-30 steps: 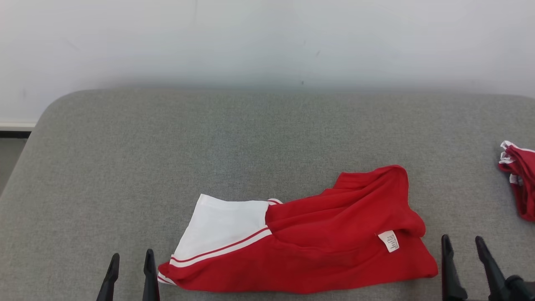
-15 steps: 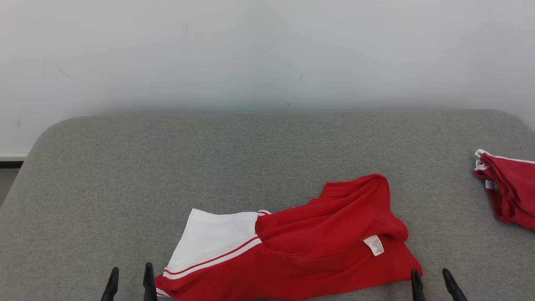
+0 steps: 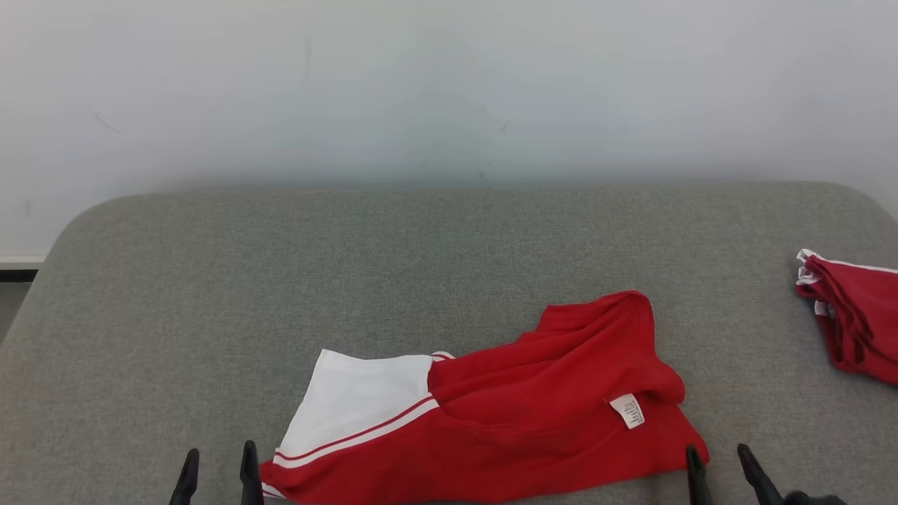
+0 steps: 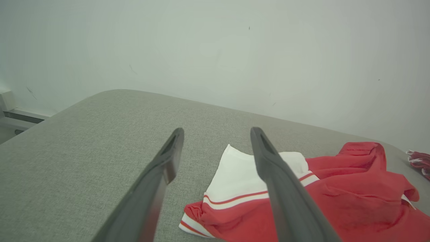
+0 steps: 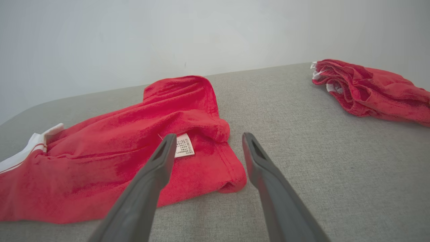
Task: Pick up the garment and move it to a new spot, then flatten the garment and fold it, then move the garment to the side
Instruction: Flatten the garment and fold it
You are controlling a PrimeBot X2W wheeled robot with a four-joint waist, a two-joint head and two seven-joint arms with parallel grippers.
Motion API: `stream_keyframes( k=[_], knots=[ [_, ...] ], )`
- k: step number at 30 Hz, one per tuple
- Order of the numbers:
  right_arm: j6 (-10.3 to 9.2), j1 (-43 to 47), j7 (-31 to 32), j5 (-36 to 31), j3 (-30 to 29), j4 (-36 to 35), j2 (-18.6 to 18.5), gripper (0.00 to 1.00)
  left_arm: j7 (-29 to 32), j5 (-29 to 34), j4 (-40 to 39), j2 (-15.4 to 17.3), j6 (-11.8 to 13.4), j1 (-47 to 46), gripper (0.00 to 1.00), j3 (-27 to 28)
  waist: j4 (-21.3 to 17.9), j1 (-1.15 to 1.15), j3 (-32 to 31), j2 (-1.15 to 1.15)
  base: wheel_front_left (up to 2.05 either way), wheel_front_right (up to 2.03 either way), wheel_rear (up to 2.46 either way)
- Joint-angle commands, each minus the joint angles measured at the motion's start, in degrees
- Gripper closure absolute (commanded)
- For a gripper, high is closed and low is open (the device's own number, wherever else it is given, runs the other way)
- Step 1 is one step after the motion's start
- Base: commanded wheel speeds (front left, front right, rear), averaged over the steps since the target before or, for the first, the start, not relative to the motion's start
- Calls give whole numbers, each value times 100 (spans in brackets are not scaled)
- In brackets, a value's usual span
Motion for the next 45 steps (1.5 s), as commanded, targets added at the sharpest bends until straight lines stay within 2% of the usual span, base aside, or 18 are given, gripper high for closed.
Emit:
stream_keyframes(
  k=[1, 3, 8, 9, 13, 19, 27, 29, 30, 31, 32, 33, 38, 45],
  knots=[
    [-15, -102, 259, 21, 3, 21, 5, 0, -16, -8, -18, -8, 7, 64, 0, -2, 1, 1, 19, 0, 0, 0, 0],
    [-15, -252, 731, -12, -10, 22, 4, 0, -16, -16, -19, -8, 12, 56, 0, -22, -4, 1, 45, 0, 0, 0, 0],
    [-15, -799, 2383, 68, -296, 94, -47, 0, -16, -6, -12, -7, 7, -8, 0, -91, 35, 1, 135, 0, 0, 0, 0],
    [-15, -1033, 2985, 29, -428, 116, -55, 0, -16, 4, -19, -8, -3, -49, 0, -123, 89, 1, 197, 0, 0, 0, 0],
    [-15, -1472, 3903, -4, -775, 266, -60, 0, -16, 25, -12, -7, -15, -107, 0, -175, 249, 1, 332, 0, 0, 0, 0],
    [-15, -1835, 4588, -75, -1068, 640, -58, 0, -17, 58, 0, -7, -18, -189, 0, -167, 494, 1, 519, 0, 0, 0, 0],
    [-15, -2041, 4733, -371, -1201, 1056, -63, 2, -16, 80, -26, -8, -29, -251, 0, -142, 559, 1, 692, 0, 0, 0, 0],
    [-16, -2073, 4727, -386, -1155, 1153, -54, 33, -16, 89, -26, -8, -29, -266, 0, -143, 546, 1, 712, 0, 0, 0, 0],
    [-16, -2077, 4721, -403, -1120, 1199, -50, 62, -16, 90, -22, -8, -30, -269, 0, -148, 539, 1, 720, 0, 0, 0, 0],
    [-16, -2077, 4721, -403, -1120, 1199, -50, 62, -16, 90, -22, -8, -30, -269, 0, -148, 539, 1, 720, 0, 0, 0, 0],
    [-16, -2079, 4706, -397, -1095, 1232, -52, 77, -16, 90, -19, -8, -32, -274, 0, -150, 535, 1, 726, 0, 0, 0, 0],
    [-16, -2063, 4660, -398, -1075, 1241, -62, 100, -16, 95, -15, -8, -33, -283, 0, -161, 533, 1, 729, 0, 0, 0, 0],
    [-16, -1813, 4324, -261, -1080, 909, -85, 100, -16, 90, -19, -8, -26, -266, 0, -167, 508, 1, 717, 0, 0, 0, 0],
    [-16, -1043, 3902, 68, -1105, -333, -30, 100, -17, 60, -37, -7, 4, -209, 0, -97, 317, 1, 727, 0, 0, 0, 0]
  ],
)
